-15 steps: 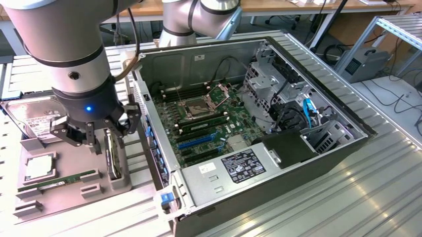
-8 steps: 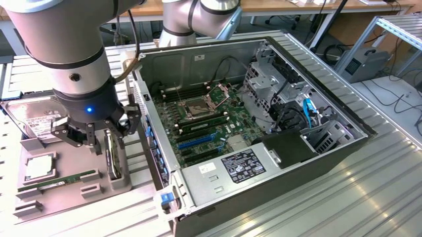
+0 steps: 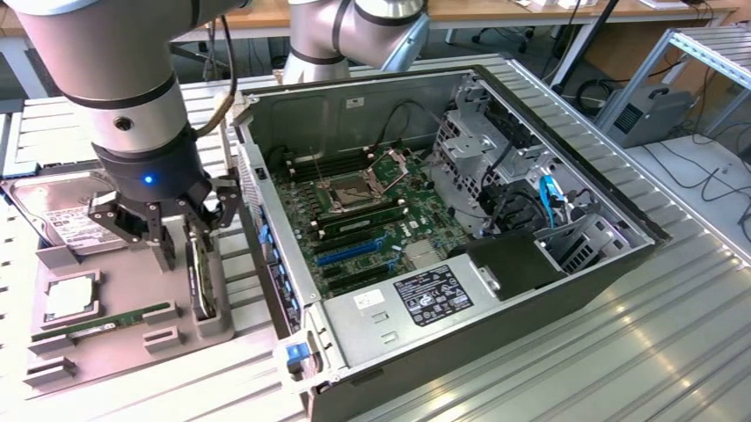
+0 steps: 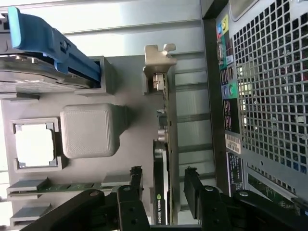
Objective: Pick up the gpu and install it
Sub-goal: 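Pick up the gpu and move the gpu toward the slot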
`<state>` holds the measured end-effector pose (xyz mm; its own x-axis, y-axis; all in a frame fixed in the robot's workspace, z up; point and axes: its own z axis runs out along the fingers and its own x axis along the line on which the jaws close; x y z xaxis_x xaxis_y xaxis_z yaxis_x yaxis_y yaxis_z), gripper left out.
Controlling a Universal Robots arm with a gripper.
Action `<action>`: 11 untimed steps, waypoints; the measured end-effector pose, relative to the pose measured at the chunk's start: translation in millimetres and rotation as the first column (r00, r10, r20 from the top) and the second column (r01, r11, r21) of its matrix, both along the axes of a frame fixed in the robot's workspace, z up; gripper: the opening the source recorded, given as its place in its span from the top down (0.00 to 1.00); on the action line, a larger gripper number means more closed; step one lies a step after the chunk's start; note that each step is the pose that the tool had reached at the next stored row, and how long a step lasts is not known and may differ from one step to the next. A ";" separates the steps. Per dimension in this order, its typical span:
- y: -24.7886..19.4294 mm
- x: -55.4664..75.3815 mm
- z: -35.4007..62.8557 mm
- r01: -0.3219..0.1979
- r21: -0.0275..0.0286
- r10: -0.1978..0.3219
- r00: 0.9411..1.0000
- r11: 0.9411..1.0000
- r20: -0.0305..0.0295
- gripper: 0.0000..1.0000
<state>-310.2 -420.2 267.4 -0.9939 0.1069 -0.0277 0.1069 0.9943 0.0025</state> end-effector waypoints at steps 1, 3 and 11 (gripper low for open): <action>3.2 -1.7 -3.1 0.005 0.000 -0.005 1.000 1.000 0.000 0.52; 4.3 -3.1 -14.9 0.011 -0.004 -0.011 1.000 1.000 0.000 0.52; 4.3 -3.1 -22.3 0.011 -0.005 -0.011 1.000 1.000 0.000 0.52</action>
